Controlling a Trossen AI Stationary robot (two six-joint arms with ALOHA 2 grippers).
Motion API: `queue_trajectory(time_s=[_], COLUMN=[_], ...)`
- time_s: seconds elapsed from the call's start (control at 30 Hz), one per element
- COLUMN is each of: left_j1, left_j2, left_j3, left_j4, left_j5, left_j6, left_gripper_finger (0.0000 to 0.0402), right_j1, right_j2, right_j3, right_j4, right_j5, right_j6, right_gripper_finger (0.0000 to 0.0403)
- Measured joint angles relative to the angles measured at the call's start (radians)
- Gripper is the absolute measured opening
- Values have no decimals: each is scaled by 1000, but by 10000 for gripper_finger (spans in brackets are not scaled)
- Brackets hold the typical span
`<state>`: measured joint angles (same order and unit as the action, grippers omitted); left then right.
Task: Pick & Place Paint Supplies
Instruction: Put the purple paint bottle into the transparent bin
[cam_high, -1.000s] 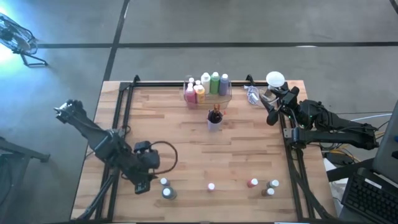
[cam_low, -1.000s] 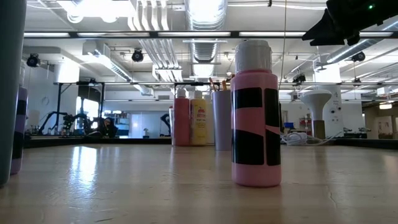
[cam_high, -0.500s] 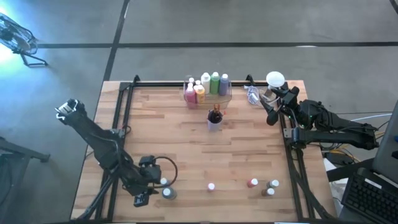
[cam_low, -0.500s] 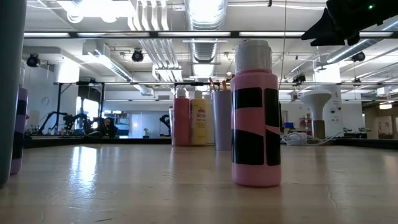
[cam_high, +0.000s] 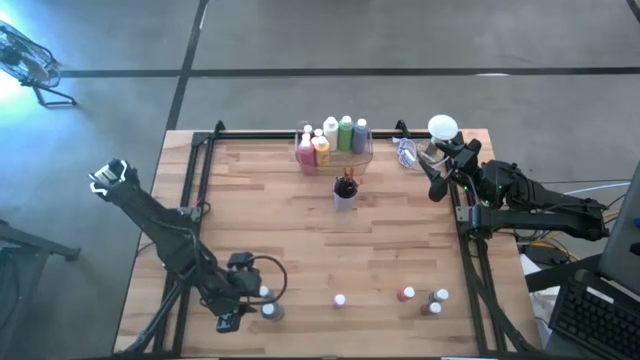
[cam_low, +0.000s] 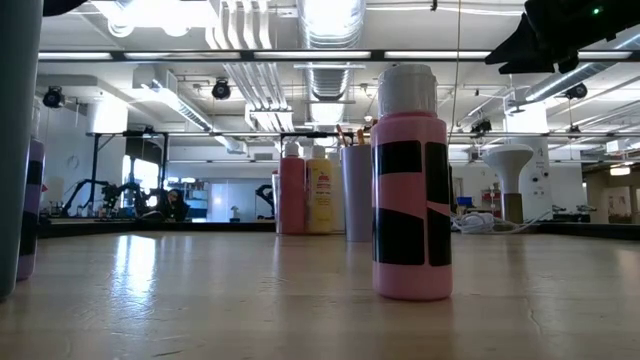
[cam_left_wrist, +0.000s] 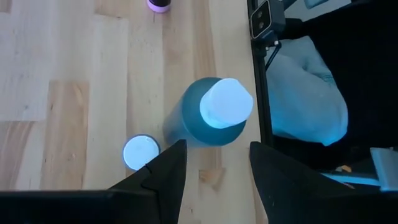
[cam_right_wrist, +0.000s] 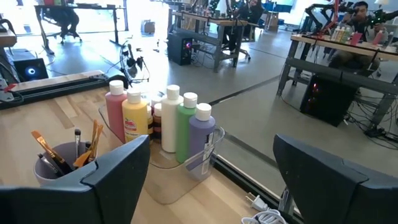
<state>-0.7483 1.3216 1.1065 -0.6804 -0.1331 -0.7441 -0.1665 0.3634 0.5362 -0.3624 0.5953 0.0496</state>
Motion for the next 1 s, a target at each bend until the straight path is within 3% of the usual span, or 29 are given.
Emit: queue_trajectory(time_s=[1.0], left_j1=[0], left_j2=[77], left_j3=[-30], left_j4=[158], left_j5=[-51], left_j6=[108], left_gripper_finger=[199], right_j1=[0], right_j2=[0], right_j3=[0], right_j4=[0], right_j5=[0], right_j6=[1], right_gripper_finger=[252])
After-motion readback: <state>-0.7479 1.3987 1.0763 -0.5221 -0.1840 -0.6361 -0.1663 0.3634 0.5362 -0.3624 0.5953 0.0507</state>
